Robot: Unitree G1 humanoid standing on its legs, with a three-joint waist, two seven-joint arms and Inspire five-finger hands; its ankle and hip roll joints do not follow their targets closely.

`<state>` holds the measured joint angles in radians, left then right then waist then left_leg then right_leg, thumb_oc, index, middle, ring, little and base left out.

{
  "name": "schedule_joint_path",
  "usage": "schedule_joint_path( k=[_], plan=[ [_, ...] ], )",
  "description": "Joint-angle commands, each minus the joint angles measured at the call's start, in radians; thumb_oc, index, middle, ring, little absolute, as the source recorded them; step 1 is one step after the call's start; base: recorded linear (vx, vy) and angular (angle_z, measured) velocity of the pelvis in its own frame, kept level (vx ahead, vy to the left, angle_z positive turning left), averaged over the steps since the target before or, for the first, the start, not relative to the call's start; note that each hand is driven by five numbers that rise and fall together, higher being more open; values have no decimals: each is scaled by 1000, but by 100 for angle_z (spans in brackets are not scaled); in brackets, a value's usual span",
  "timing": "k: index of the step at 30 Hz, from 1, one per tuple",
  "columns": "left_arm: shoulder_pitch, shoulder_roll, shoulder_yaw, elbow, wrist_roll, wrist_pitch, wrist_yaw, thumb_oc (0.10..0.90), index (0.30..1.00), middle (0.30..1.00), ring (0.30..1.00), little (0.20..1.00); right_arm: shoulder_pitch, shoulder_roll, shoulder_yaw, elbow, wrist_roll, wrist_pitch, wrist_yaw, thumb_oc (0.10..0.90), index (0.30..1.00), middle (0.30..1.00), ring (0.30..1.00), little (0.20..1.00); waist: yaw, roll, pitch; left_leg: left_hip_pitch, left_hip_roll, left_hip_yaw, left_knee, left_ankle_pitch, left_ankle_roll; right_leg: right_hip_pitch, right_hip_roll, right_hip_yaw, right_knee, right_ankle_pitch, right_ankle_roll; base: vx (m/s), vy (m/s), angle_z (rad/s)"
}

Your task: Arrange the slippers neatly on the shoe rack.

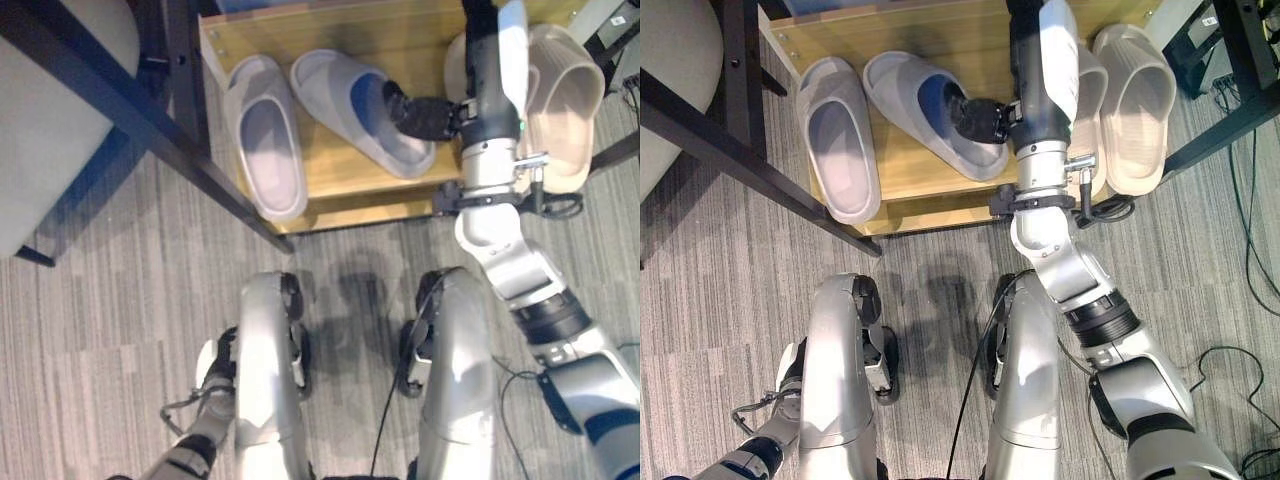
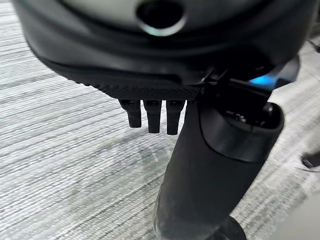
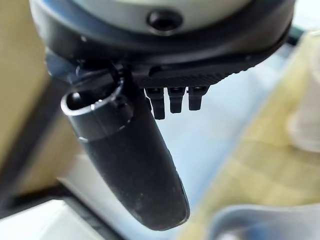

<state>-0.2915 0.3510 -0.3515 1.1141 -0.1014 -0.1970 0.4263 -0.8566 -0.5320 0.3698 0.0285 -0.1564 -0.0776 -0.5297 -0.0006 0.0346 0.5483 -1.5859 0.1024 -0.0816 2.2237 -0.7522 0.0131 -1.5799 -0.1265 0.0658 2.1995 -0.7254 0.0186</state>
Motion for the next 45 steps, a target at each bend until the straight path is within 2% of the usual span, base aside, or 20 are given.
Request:
schedule_joint_path(
  k=[1,8,17,34,42,45],
  plan=[
    [73,38,-20,37,14,-14,50,800,900,900,900,900,-26,-31,-75,-188,15,-112,11,800,900,900,900,900,36,-41,-28,16,-36,-54,-30,-35,74,10,-11,48,-58,22,-118,0,0,0],
    [78,17,-29,43,24,-11,63,800,900,900,900,900,109,-27,-80,-212,33,-125,5,800,900,900,900,900,26,-42,-28,16,-36,-52,-41,-32,77,10,-12,50,-70,24,-119,0,0,0],
    [108,20,-20,50,22,-12,80,800,900,900,900,900,183,-20,-82,-192,21,-117,-15,800,900,900,900,900,26,-42,-28,16,-36,-44,-56,-26,78,10,-13,53,-82,30,-115,0,0,0],
    [110,14,-15,60,5,-10,87,800,900,900,900,900,200,29,-54,-92,15,-77,-42,800,900,900,900,900,22,-37,-28,16,-38,-40,-69,-23,77,10,-7,59,-85,25,-118,0,0,0],
    [102,21,-9,60,2,-8,80,800,900,900,900,900,227,44,-33,-121,111,-120,20,800,900,900,900,900,21,-38,-28,16,-38,-41,-65,-26,75,10,-8,56,-79,21,-120,0,0,0],
    [100,24,-10,61,2,-2,73,800,900,900,900,900,236,46,6,-137,197,-142,75,800,900,900,900,900,22,-42,-28,16,-37,-41,-64,-26,73,10,-9,57,-77,21,-120,0,0,0]
  ],
)
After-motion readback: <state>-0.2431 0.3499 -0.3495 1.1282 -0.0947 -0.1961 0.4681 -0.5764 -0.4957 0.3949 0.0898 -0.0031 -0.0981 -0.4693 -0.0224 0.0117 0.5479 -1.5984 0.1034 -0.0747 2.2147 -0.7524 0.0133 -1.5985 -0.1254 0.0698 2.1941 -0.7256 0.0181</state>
